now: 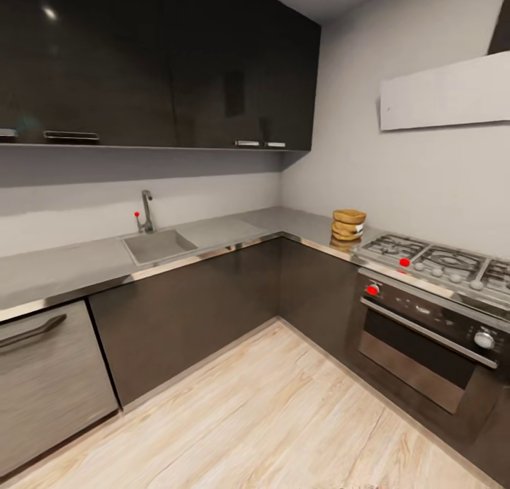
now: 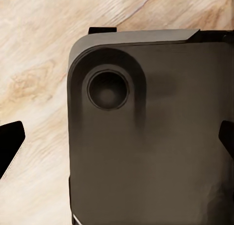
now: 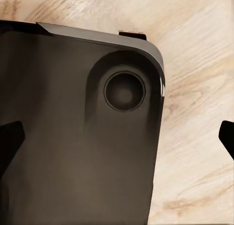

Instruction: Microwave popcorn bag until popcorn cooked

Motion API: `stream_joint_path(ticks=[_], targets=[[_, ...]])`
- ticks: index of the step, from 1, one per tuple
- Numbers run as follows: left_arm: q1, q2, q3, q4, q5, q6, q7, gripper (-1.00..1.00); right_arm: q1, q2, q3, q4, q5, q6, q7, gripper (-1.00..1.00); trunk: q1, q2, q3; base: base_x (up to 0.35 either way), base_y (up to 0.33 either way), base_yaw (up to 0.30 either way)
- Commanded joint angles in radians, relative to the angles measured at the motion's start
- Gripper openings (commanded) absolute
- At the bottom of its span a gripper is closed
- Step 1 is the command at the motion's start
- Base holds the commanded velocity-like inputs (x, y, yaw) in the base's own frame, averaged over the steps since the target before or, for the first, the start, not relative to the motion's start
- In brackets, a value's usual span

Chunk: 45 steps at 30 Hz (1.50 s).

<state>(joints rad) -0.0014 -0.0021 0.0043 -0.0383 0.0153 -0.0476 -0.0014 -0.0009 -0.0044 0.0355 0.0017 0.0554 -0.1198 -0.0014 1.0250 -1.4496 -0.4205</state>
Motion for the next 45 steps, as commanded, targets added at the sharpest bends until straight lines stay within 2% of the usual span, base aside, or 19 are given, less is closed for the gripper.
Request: stream_joint_path(ticks=[1,45], targets=[[0.0,0.0,0.0,0.0,0.002,-0.003,0.0,1.0,0.0,0.0,0.003,0.0,0.005,-0.003,0.0,1.0,0.0,0.0,0.0,0.0,0.0,-0.293],[0.0,0.0,0.0,0.0,0.002,-0.003,0.0,1.0,-0.001,0.0,0.003,0.001,0.003,-0.011,0.0,1.0,0.0,0.0,0.027,0.0,0.0,-0.293]])
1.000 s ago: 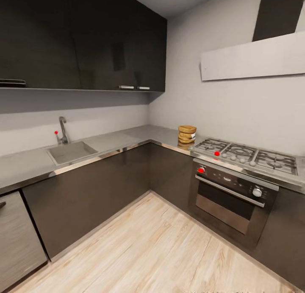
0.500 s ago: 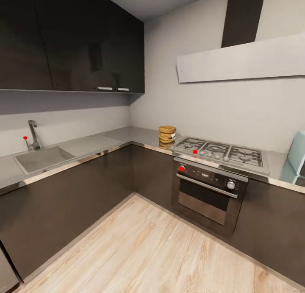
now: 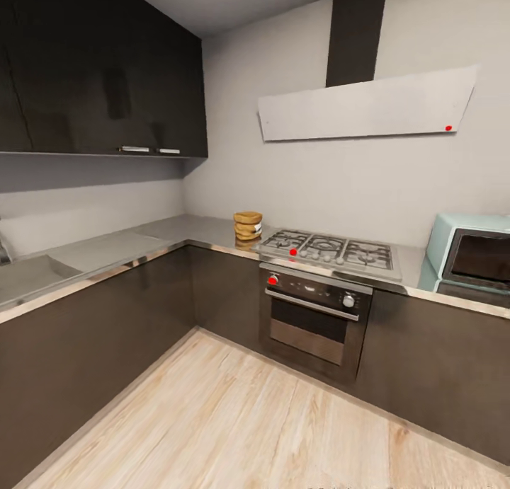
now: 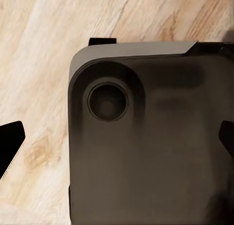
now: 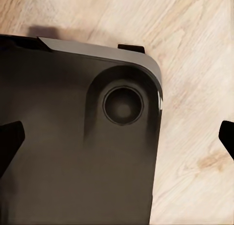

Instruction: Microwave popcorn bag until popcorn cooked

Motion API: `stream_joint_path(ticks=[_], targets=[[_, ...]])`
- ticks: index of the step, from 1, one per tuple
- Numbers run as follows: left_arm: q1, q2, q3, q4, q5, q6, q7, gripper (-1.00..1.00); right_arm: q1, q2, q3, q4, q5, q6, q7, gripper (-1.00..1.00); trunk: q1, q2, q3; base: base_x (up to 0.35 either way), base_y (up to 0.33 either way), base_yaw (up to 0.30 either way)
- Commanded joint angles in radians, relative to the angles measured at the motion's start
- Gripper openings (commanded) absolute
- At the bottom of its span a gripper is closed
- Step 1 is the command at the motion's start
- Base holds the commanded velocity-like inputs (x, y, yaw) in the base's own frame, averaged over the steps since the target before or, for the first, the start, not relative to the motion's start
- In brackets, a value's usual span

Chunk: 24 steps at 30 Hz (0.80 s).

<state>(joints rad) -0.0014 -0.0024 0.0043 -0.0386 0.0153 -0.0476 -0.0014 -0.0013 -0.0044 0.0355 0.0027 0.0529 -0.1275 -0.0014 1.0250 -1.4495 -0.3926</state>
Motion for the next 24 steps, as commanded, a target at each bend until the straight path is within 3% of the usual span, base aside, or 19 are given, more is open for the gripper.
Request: stream_joint_path(ticks=[1,24], targets=[[0.0,0.0,0.0,0.0,0.002,-0.003,0.0,1.0,0.0,0.0,0.003,0.0,0.005,-0.003,0.0,1.0,0.0,0.0,0.0,0.0,0.0,-0.293],[0.0,0.0,0.0,0.0,0.002,-0.003,0.0,1.0,0.0,0.0,0.003,0.0,0.007,-0.003,0.0,1.0,0.0,0.0,0.014,0.0,0.0,-0.293]])
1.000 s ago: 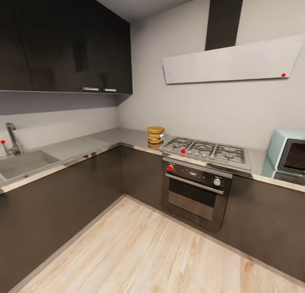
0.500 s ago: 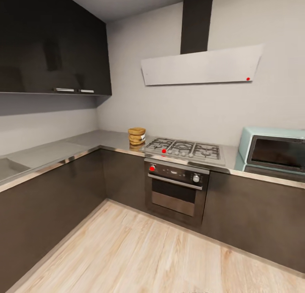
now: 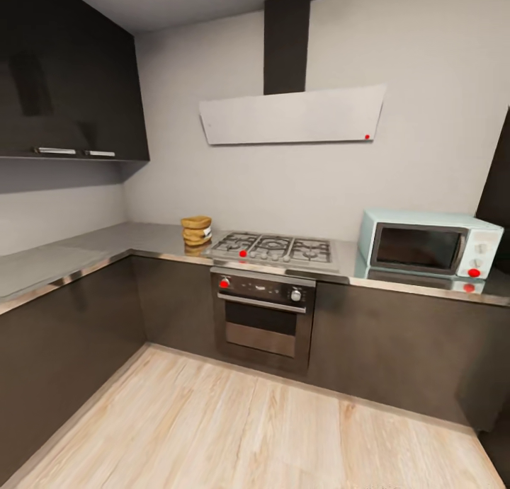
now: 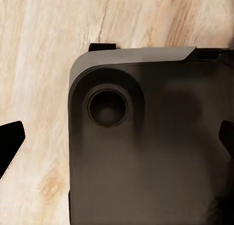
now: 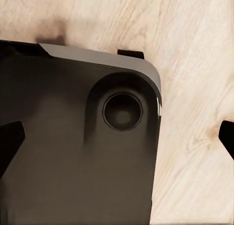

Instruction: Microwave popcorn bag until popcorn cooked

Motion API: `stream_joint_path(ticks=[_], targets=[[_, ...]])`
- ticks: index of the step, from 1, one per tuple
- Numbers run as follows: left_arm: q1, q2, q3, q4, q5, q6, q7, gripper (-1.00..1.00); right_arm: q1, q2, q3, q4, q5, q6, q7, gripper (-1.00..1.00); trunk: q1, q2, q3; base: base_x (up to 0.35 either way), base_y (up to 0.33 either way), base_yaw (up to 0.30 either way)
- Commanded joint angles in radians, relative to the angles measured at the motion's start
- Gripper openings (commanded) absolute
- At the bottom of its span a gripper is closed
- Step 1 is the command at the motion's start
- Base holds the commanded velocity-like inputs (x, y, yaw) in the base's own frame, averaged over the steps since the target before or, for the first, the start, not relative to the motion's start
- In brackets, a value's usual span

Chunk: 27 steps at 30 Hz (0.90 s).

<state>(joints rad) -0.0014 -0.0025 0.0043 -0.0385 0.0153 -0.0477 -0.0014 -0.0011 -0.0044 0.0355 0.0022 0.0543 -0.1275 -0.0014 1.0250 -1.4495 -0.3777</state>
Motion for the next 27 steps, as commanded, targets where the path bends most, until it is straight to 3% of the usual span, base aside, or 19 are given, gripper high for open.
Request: stream_joint_path(ticks=[1,27], targets=[[0.0,0.0,0.0,0.0,0.002,-0.003,0.0,1.0,0.0,0.0,0.003,0.0,0.006,-0.003,0.0,1.0,0.0,0.0,0.0,0.0,0.0,-0.293],[0.0,0.001,0.0,0.0,0.002,-0.003,0.0,1.0,0.0,0.0,0.001,0.0,-0.002,-0.002,0.0,1.0,0.0,0.0,0.016,0.0,0.0,-0.294]])
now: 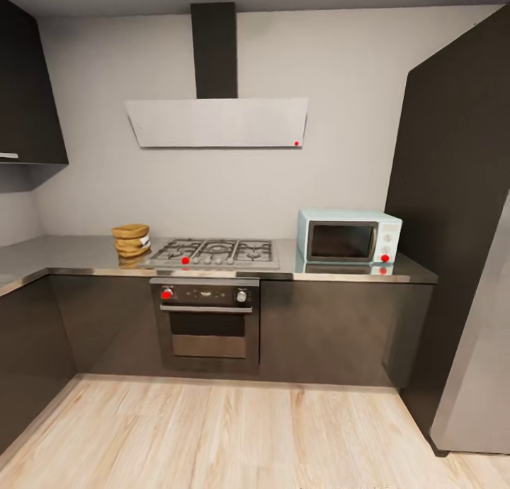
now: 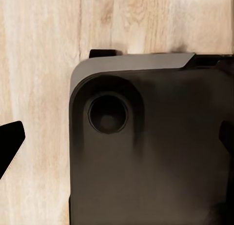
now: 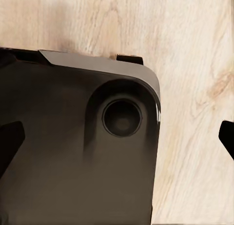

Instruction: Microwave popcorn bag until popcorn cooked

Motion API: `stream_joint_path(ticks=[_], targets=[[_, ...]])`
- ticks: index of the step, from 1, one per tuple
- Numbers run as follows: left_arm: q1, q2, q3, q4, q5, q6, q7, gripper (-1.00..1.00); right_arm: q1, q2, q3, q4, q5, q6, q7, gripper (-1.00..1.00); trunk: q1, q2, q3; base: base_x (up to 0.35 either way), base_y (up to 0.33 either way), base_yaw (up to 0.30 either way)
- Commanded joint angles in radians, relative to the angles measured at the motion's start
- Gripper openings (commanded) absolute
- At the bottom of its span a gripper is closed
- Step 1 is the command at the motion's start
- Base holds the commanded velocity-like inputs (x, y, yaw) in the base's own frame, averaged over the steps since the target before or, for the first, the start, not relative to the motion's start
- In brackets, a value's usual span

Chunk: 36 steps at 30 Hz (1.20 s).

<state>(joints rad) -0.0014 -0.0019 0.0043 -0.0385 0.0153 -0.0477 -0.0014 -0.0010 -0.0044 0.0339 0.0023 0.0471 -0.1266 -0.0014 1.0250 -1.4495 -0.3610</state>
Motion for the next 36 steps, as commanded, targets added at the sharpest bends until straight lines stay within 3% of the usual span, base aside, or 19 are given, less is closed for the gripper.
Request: stream_joint_path(ticks=[1,22,36], targets=[[0.0,0.0,0.0,0.0,0.002,-0.003,0.0,1.0,0.0,0.0,0.002,0.0,0.004,-0.003,0.0,1.0,0.0,0.0,0.0,0.0,0.0,-0.293],[0.0,0.0,0.0,0.0,0.002,-0.003,0.0,1.0,0.0,0.0,0.001,0.001,0.004,-0.002,0.0,1.0,0.0,0.0,0.013,0.0,0.0,-0.292],[-0.002,-0.006,0.006,-0.004,0.006,-0.005,0.0,1.0,-0.001,0.0,0.01,-0.001,0.022,0.002,-0.002,1.0,0.0,0.0,0.013,0.0,0.0,-0.022]])
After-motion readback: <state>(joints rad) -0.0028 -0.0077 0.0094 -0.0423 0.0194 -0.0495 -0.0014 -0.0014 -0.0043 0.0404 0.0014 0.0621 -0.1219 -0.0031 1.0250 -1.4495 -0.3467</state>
